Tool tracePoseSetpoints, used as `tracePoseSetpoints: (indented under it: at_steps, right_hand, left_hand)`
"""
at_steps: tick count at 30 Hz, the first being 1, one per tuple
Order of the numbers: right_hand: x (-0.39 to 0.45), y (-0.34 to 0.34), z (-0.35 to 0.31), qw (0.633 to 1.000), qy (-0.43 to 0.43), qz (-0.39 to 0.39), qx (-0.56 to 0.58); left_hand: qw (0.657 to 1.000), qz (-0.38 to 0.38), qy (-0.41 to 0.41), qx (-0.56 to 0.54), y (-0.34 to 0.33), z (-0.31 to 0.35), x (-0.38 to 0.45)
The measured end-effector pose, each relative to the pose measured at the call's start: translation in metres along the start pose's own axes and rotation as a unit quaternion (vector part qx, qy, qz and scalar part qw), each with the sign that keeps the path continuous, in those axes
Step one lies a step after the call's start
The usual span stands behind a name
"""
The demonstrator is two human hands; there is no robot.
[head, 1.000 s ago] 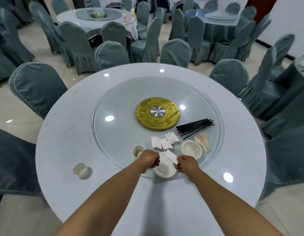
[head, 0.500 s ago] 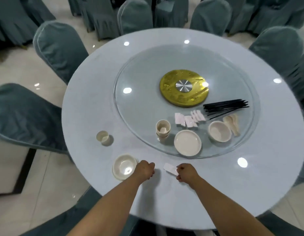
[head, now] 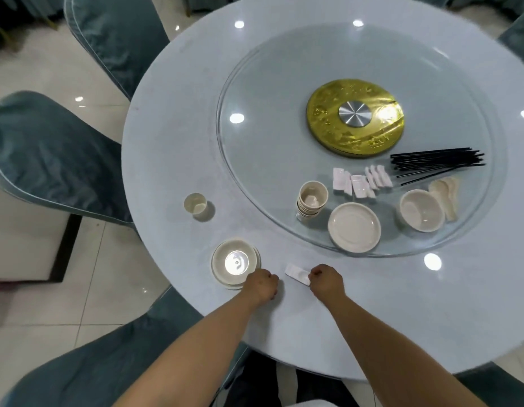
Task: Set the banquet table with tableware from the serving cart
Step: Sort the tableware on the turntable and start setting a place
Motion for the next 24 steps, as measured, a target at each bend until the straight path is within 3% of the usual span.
tracePoseSetpoints:
  at_steps: [5, 16, 24]
  right_hand:
    - [-0.001, 0.010, 0.007, 0.999, -0.028, 0.016, 0.027]
    - [-0.006, 0.098, -0.009, 0.998, 0.018, 0.055, 0.037]
    - [0.008, 0.138, 0.033, 0.997, 0.007, 0.050, 0.055]
  left_hand:
    - [1.000, -0.001, -0.014, 0.006, 0.002, 0.015, -0.004]
    - [0.995, 0.000, -0.094, 0.030, -0.013, 0.115, -0.018]
    - [0.963, 0.026, -0.180, 0.200, -0.054, 0.170, -0.015]
Point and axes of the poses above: each hand's wrist, its own x-axis towards the middle knuckle, its own y-axis out of the back of the hand, z = x × y, the point moved 10 cm from there along x, towards the middle knuckle, and after that the axes turned 5 degrees about -x, right-handed, at the moved point
